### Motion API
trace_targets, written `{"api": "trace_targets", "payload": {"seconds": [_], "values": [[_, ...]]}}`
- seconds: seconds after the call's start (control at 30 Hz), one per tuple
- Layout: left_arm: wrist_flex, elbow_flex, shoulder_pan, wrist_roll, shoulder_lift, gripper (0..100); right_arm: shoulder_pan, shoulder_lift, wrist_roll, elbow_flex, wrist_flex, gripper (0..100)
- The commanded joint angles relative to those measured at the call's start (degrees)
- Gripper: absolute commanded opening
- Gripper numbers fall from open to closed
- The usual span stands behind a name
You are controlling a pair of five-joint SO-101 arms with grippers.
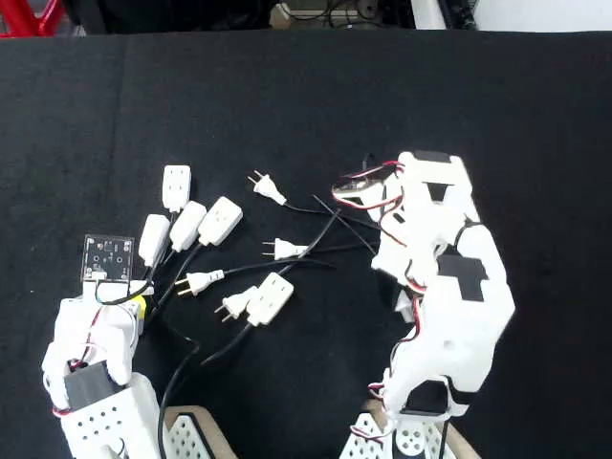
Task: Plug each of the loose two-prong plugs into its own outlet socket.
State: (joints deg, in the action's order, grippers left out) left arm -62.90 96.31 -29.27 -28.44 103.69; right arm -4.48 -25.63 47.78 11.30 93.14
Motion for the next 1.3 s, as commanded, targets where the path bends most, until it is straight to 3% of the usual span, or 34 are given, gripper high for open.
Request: {"api": "trace_targets", "payload": {"seconds": [0.0, 0.57, 0.7, 0.83, 1.03, 1.27], "values": [[1.0, 1.0, -0.3, -0.5, 0.4, 21, -0.6, -1.1, 0.0, -2.3, -0.4, 17.3], [1.0, 1.0, -0.3, -0.5, 0.4, 21, -1.2, 1.5, -0.5, -6.7, 3.9, 17.3], [1.0, 1.0, -0.3, -0.5, 0.4, 21, -0.3, 4.5, -3.6, -5.7, 4.5, 16.2], [1.0, 1.0, -0.3, -0.5, 0.4, 21, 3.3, 7.6, -7.0, -0.8, 4.0, 7.7], [1.0, 1.0, -0.3, -0.5, 0.4, 21, 9.1, 9.6, -15.3, 4.4, 0.2, 9.6], [1.0, 1.0, -0.3, -0.5, 0.4, 21, 6.4, 9.7, -18.5, 5.9, -3.9, 9.9]]}}
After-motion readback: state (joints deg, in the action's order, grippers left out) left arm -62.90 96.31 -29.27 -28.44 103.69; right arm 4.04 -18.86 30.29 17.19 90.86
